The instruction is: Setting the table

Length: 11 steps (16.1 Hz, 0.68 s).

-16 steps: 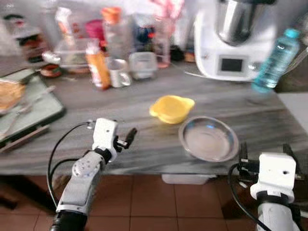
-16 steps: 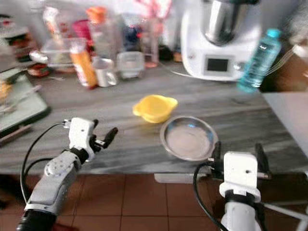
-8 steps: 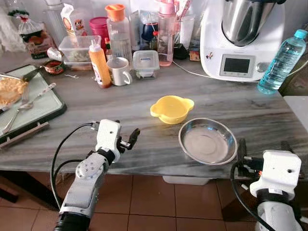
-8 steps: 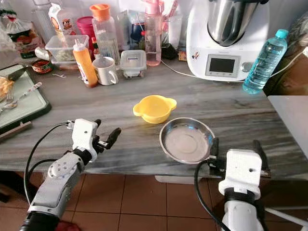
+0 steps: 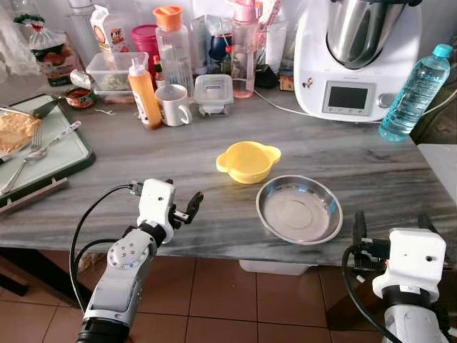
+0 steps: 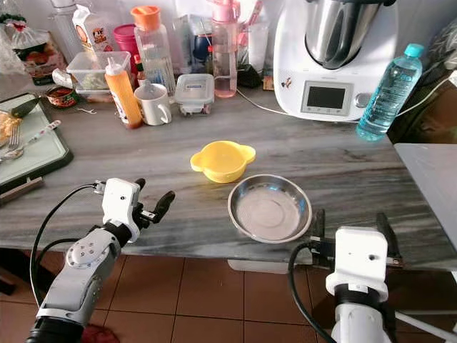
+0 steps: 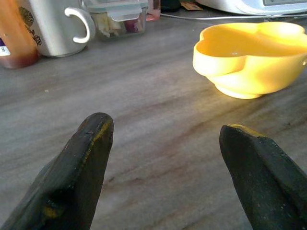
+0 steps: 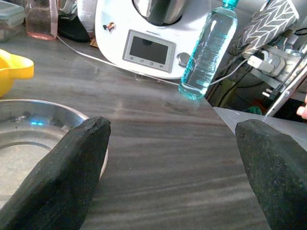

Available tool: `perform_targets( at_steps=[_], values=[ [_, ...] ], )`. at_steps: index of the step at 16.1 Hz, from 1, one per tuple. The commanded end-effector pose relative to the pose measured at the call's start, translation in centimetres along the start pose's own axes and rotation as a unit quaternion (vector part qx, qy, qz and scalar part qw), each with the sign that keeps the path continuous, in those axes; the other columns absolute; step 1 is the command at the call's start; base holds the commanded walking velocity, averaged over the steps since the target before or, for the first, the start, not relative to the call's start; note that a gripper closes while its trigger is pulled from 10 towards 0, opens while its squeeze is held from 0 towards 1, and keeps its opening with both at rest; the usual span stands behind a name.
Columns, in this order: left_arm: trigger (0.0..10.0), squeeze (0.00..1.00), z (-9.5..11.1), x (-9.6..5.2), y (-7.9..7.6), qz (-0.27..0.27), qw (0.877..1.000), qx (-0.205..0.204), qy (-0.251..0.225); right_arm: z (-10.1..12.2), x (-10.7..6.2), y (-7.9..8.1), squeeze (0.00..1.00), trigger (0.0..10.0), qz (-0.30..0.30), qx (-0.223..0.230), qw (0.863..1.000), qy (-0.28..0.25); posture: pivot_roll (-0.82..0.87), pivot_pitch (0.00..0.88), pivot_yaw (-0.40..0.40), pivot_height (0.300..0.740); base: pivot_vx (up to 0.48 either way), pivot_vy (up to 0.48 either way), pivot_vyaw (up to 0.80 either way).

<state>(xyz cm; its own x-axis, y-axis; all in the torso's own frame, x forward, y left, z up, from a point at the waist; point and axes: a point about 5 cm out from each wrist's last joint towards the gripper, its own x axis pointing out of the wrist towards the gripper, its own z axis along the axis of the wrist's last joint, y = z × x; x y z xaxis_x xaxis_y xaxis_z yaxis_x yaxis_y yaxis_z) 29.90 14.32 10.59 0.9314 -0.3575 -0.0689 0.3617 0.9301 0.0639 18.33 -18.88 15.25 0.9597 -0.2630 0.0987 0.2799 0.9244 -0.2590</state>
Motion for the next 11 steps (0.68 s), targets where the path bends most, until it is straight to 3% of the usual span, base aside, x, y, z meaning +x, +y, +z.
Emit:
perform_targets(
  at_steps=[1, 11],
  values=[
    [10.0, 0.0, 0.06, -0.13, 0.05, -0.001, 1.0, 0.007, 0.003, -0.03, -0.06, 0.2, 0.0, 10.0, 0.004, 0.0, 1.0, 0.001, -0.02, 0.08, 0.033, 0.74, 0.0, 0.0, 0.0],
    [10.0, 0.0, -0.06, -0.12, 0.01, -0.005, 1.0, 0.009, 0.011, -0.13, -0.11, 0.41, 0.0, 10.0, 0.002, 0.0, 1.0, 0.004, -0.02, 0.083, 0.039, 0.74, 0.0, 0.0, 0.0]
  ],
)
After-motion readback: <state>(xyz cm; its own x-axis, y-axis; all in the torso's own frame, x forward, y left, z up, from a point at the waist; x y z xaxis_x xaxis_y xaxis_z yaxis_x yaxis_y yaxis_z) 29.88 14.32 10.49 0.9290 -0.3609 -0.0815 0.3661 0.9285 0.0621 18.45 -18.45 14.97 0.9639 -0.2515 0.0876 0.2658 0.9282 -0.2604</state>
